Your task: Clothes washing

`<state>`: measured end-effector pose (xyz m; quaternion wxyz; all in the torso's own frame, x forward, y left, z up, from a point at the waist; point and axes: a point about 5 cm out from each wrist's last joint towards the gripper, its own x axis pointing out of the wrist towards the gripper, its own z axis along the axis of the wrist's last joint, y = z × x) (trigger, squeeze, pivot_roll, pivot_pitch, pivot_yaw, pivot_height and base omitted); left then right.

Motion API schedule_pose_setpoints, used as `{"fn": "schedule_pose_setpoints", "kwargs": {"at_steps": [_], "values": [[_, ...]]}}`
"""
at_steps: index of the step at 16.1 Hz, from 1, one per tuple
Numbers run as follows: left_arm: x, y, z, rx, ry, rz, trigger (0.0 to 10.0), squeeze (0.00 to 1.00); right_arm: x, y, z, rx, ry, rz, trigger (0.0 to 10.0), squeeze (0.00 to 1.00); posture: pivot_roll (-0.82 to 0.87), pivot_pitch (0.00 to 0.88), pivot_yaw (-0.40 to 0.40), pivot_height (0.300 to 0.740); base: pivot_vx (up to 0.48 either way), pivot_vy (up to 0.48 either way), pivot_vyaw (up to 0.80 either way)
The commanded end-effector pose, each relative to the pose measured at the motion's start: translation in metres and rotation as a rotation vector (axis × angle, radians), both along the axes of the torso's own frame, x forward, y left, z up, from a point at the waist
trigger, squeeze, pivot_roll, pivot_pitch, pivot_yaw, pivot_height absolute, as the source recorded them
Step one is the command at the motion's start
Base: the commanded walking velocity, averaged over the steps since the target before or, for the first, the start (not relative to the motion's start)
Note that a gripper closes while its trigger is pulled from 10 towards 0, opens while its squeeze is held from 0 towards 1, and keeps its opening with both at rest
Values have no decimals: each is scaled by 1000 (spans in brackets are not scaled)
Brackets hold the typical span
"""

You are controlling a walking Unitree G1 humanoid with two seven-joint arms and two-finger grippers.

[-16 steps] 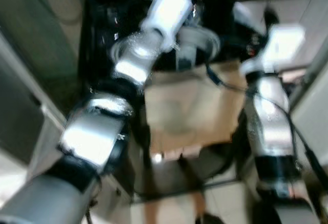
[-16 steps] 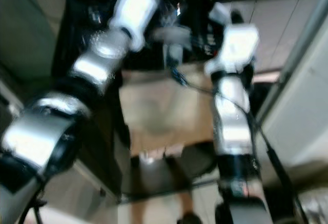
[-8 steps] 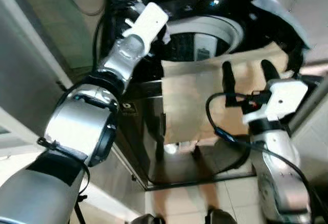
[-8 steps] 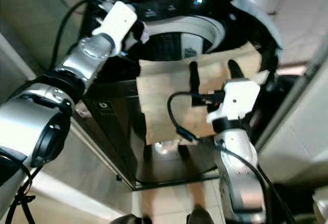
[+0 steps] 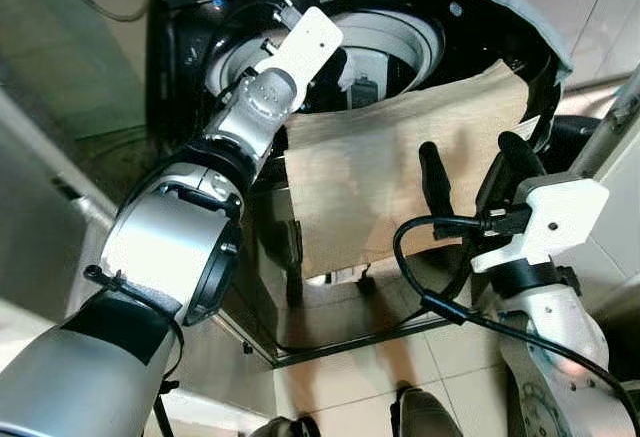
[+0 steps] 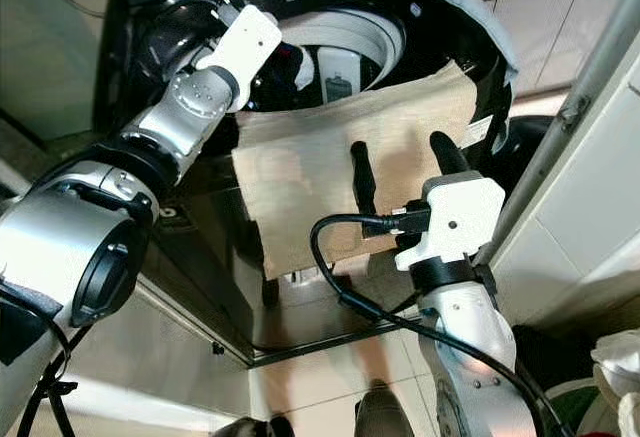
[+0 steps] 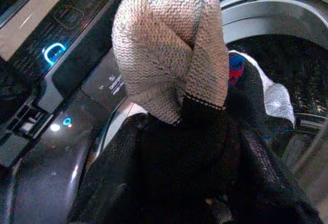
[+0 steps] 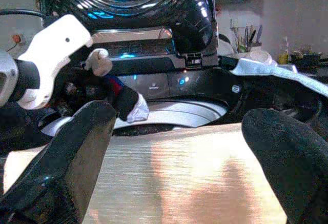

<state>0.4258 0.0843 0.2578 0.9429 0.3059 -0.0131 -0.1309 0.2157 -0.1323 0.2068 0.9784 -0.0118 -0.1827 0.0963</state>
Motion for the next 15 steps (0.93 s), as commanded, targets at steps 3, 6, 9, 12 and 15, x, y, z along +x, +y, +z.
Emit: {"fn": "schedule_pose_setpoints", "kwargs": {"at_steps": [3,6,9,12,15], "values": [[2,11,6,45,-15,25,10000,1000,-5,4,-1,7,26,10,10000,596,-368,178,179,740,0,0,0],[2,13,7,126,-14,15,10000,1000,-8,10,4,3,17,75,10000,596,-375,180,178,740,0,0,0],[3,14,12,153,-17,10,10000,1000,-10,13,6,-25,14,115,10000,600,-379,173,180,740,0,0,0],[3,9,18,216,-42,-13,10000,1000,-10,15,5,-28,16,125,10000,596,-377,169,186,740,0,0,0],[4,16,32,111,-69,22,10000,0,-7,16,0,-12,34,110,10000,596,-370,143,193,740,0,0,0]]}}
